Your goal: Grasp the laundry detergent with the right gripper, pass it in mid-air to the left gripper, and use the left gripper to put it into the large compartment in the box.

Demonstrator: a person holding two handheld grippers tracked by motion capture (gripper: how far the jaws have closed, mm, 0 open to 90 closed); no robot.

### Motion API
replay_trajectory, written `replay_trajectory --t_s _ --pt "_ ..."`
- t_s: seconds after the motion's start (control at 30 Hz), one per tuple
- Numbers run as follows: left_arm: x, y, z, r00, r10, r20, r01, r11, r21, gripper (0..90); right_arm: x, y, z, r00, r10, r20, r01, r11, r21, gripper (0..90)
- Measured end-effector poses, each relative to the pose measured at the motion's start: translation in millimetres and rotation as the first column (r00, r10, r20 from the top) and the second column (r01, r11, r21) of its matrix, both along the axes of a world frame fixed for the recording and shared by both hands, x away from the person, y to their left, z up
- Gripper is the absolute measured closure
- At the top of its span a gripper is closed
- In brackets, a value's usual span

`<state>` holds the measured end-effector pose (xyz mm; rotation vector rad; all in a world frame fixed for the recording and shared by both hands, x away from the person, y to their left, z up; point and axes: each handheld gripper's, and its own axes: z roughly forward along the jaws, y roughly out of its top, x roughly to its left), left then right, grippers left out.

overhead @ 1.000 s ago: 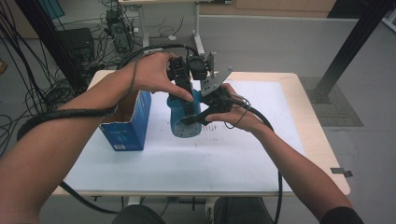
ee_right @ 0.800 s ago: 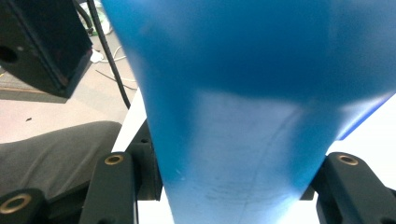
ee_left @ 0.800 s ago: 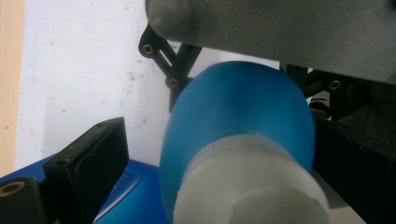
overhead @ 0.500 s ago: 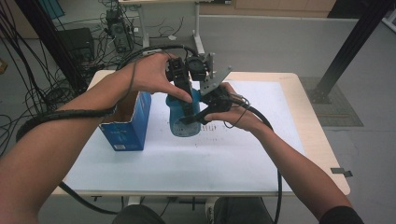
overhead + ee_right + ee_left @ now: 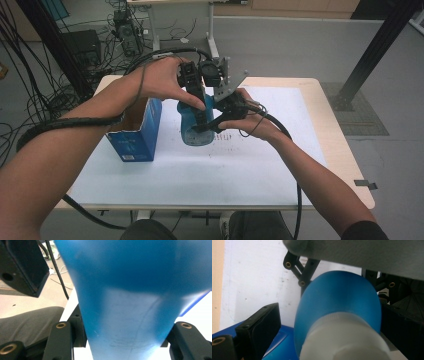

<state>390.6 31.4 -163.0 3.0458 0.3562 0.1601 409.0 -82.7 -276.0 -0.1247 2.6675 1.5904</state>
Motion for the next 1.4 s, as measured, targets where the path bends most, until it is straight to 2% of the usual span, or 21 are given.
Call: replay_trajectory --t_s 0.43,0.47,0.53,0.7,0.73,0.93,1.4 --pt "-0.9 -0.5 0.7 1.0000 0.001 0.001 -0.001 1.0000 0.006 5.1 -0.2 -0.9 1.9 1.0000 -0.001 0.003 0.001 1.000 0.007 43.9" --pt "-1.0 -0.7 0.7 1.0000 0.000 0.000 0.000 1.0000 0.007 5.1 -1.2 -1.0 2.2 0.9999 0.003 -0.012 -0.003 1.000 0.009 43.9" --pt "-1.2 -0.8 0.8 1.0000 -0.001 0.000 0.001 1.0000 0.008 5.1 -1.6 -1.1 2.4 0.9999 0.002 -0.014 -0.002 1.000 0.008 43.9" --pt "-0.9 -0.2 0.9 1.0000 0.002 0.001 -0.002 1.0000 0.009 5.1 -0.6 -1.1 2.3 1.0000 0.000 0.004 0.000 1.000 0.009 43.9" --pt "-0.7 -0.2 0.6 1.0000 0.002 0.000 -0.002 0.9999 0.011 5.1 -1.6 -1.3 2.6 0.9999 0.006 -0.010 -0.006 1.000 0.011 43.9" --pt "-0.2 -1.2 0.8 1.0000 -0.003 0.002 0.003 0.9999 0.015 5.2 -1.9 -2.3 3.2 0.9999 0.004 -0.016 -0.004 1.000 0.011 43.9" --pt "-0.8 -0.7 2.5 1.0000 -0.001 0.003 0.001 1.0000 0.009 5.1 -0.7 -2.1 3.0 1.0000 0.001 0.006 -0.001 1.000 0.012 43.9"
